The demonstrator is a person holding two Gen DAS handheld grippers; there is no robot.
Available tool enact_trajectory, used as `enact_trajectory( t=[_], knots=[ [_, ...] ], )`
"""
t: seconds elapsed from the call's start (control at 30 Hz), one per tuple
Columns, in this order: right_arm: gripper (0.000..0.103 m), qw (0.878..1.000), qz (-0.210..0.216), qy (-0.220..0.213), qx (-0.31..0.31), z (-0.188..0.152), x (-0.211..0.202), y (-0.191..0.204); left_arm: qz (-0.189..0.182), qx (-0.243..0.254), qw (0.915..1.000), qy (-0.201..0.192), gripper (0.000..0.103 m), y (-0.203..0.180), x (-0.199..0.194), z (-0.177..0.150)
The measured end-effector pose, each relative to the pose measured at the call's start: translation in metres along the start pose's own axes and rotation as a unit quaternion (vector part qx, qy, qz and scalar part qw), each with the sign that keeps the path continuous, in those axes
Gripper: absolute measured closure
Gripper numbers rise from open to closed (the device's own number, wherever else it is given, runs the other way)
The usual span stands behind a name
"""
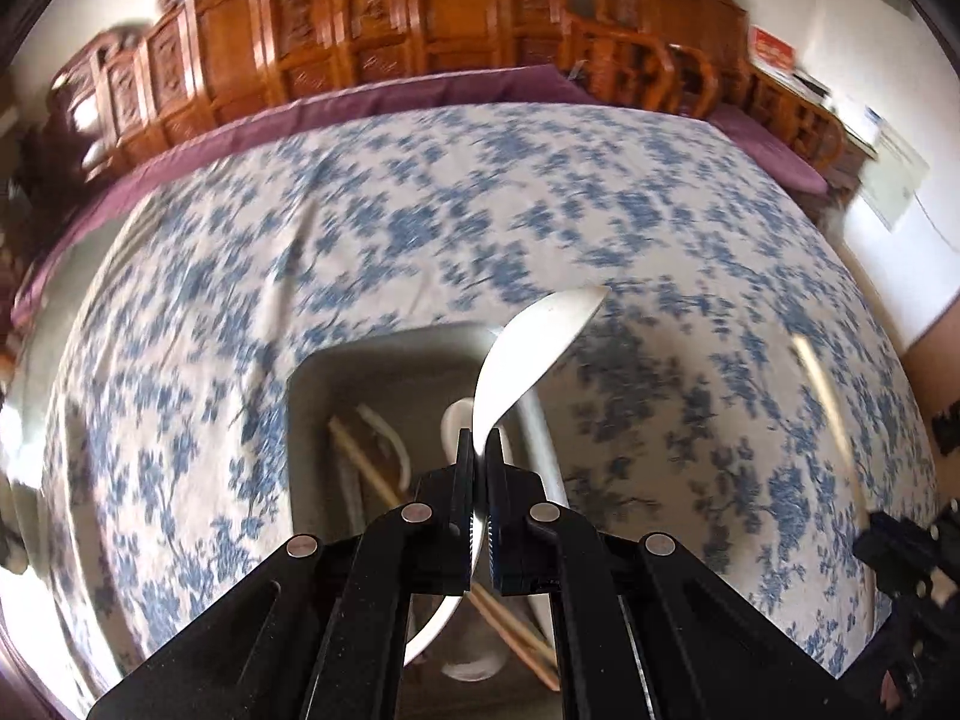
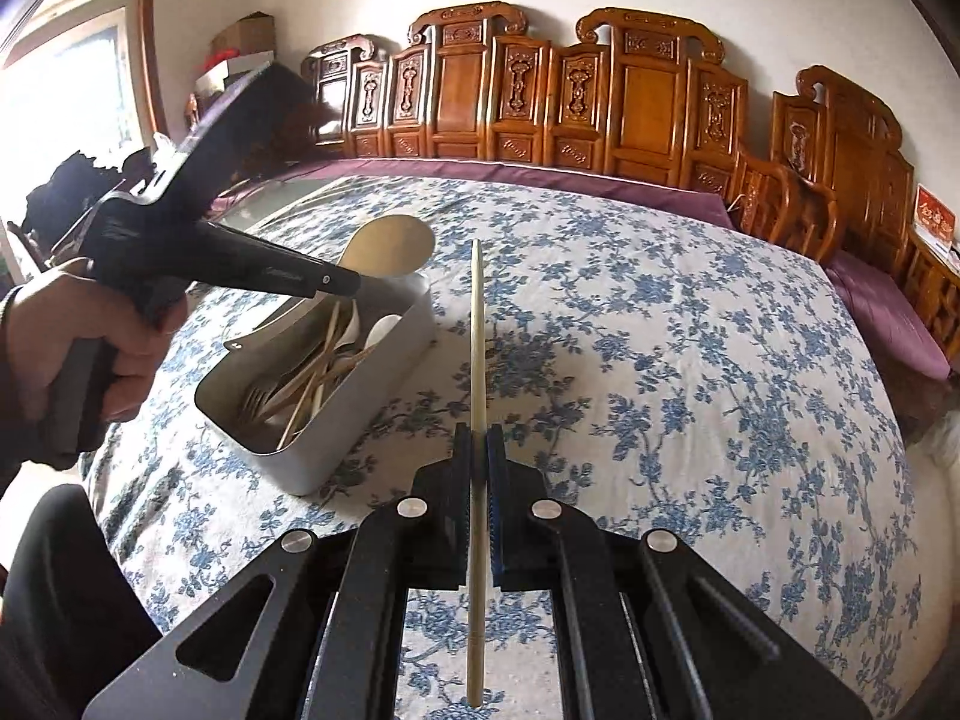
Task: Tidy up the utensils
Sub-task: 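Carry the white spoon into the grey tray and open the left tool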
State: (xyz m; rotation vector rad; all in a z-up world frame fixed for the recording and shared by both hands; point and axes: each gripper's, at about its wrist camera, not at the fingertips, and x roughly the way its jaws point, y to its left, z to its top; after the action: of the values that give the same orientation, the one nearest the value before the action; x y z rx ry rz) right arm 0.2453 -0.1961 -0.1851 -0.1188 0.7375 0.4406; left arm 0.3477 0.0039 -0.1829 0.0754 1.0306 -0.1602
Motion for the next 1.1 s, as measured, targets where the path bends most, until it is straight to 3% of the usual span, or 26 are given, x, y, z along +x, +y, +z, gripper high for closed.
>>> enact_trajectory(
  t=[0.27,0.53,0.6,0.63,0.67,0.9,0.97,1.1],
  knots=[
    [0.097,1.000,-0.003,0.008,-0.002,-0.003,0.006,0.002,0.008,-0.045,0.9986,0.028,0.100,0.024,0.020,-0.010],
    [0.097,1.000,-0.008,0.015,0.002,-0.005,0.009,-0.002,0.013,-0.044,0.9985,0.031,0.098,0.027,0.023,-0.010],
    [0.097,1.000,-0.011,0.017,0.000,-0.005,0.011,-0.001,0.013,-0.042,0.9986,0.029,0.089,0.028,0.020,-0.009],
    [0.097,1.000,-0.012,0.018,-0.002,-0.005,0.011,-0.001,0.011,-0.041,0.9988,0.025,0.078,0.029,0.017,-0.010],
    [0.097,1.000,-0.012,0.019,-0.002,-0.005,0.012,0.000,0.010,-0.038,0.9990,0.020,0.074,0.029,0.012,-0.011],
    [0.097,1.000,-0.006,0.018,-0.016,0.004,0.017,0.021,0.018,-0.019,0.9997,0.000,0.067,0.034,-0.013,-0.023],
    [0.097,1.000,-0.005,0.016,-0.025,0.009,0.020,0.031,0.021,-0.016,0.9996,-0.009,0.044,0.038,-0.022,-0.028],
    [0.097,0.999,0.002,0.019,-0.035,0.016,0.028,0.048,0.031,-0.008,0.9993,-0.022,0.035,0.047,-0.037,-0.037]
  ],
)
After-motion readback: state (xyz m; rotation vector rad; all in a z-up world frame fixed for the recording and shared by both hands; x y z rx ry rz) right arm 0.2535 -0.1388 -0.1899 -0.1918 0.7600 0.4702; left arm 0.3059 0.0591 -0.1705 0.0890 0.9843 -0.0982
